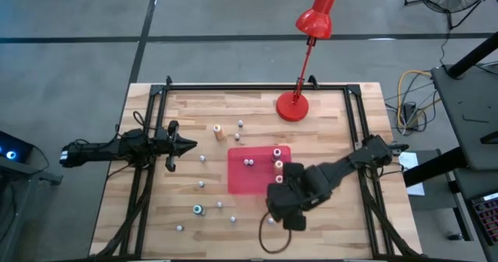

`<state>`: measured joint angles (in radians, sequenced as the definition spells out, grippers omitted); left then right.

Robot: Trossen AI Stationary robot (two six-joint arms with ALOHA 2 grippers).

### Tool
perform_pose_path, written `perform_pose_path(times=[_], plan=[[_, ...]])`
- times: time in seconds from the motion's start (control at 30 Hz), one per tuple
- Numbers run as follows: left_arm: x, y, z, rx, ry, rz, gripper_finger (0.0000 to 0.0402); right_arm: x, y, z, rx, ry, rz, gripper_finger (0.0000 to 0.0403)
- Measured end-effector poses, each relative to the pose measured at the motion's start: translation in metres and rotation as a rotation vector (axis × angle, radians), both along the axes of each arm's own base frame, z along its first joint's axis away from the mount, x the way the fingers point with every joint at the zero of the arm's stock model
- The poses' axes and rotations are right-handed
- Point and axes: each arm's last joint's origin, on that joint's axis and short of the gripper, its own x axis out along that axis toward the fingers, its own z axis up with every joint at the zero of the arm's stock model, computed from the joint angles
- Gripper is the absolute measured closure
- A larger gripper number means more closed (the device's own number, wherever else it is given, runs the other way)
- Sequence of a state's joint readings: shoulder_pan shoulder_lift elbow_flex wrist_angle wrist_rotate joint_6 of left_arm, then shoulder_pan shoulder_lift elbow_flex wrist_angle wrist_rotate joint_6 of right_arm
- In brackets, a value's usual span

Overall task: Pick & Place food coloring
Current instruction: Put the small black food coloring bottle into the red bin

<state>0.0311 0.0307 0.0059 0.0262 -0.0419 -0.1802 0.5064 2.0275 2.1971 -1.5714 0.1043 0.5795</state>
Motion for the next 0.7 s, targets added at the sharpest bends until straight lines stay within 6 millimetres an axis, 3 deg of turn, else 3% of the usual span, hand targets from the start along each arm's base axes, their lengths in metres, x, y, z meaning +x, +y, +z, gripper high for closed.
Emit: perform_pose_path(times=[0.33, 0.7], plan=[[0.000, 0.000, 0.000, 0.000, 0.000, 0.000, 0.0402, -0.003, 0.026, -0.048, -0.063, 0.107, 0.043, 0.0132], [0.000, 0.000, 0.000, 0.000, 0.000, 0.000, 0.0402, -0.005, 0.029, -0.070, -0.068, 0.074, 0.014, 0.0143]])
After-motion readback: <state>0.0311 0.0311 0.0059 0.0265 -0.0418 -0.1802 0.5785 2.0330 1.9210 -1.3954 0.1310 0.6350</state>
